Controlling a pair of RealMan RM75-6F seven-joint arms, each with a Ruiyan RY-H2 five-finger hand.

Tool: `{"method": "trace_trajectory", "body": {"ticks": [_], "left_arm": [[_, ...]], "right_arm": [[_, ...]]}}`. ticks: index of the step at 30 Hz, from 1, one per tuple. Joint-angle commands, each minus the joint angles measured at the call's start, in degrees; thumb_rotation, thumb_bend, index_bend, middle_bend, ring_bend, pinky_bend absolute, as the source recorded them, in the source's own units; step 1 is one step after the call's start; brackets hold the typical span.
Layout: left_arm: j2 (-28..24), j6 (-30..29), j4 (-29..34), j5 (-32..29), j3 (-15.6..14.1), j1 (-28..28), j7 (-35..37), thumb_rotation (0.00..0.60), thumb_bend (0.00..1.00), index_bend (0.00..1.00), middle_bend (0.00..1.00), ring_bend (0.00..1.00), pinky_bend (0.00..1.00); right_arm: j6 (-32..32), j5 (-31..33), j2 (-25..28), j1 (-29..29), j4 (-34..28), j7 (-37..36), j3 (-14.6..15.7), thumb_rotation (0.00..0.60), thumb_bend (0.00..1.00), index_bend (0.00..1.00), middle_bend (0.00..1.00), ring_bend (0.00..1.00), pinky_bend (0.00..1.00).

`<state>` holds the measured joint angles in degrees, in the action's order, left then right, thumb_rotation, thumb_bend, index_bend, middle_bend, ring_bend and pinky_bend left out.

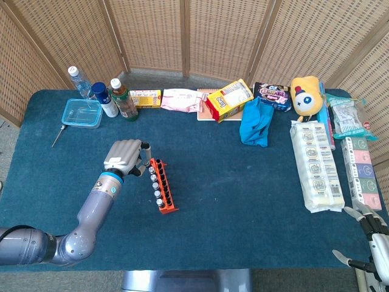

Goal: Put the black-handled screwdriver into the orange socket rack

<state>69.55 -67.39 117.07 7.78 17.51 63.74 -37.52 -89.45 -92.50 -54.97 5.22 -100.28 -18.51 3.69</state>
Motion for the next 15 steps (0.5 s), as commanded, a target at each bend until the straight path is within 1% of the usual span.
{"method": "trace_trajectory", "body": {"ticks": [1, 3, 10, 15], "left_arm": [[0.0, 0.0, -0.1, -0.2, -0.3, 0.1, -0.2, 0.600, 0.35, 0.49, 1.00, 1.00, 1.00], [0.0, 0.1, -0.2, -0.4, -0.4, 0.1, -0.2, 0.600, 0.35, 0.49, 1.00, 1.00, 1.00], [-0.3, -0.1, 0.0, 0.0, -0.5, 0.4, -0.3, 0.600, 0.35, 0.42, 1.00, 1.00, 1.00], [-0.4, -0.2, 0.1, -0.2, -0.5, 0.5, -0.3, 0.600, 0.35, 0.41, 1.00, 1.00, 1.00]], "right_arm": [[0.0, 0.0, 0.0, 0.0, 0.0, 0.1, 0.0, 0.600, 0.00, 0.16, 0.06, 0.00, 0.00], [0.1, 0.0, 0.0, 0.0, -0.1, 0.1, 0.0, 0.600, 0.00, 0.16, 0.06, 0.00, 0.00], [0.2, 0.0, 0.0, -0.1, -0.1, 0.1, 0.1, 0.600, 0.00, 0.16, 0.06, 0.00, 0.00], [0.2, 0.0, 0.0, -0.1, -0.1, 0.1, 0.1, 0.600, 0.00, 0.16, 0.06, 0.00, 0.00]]}}
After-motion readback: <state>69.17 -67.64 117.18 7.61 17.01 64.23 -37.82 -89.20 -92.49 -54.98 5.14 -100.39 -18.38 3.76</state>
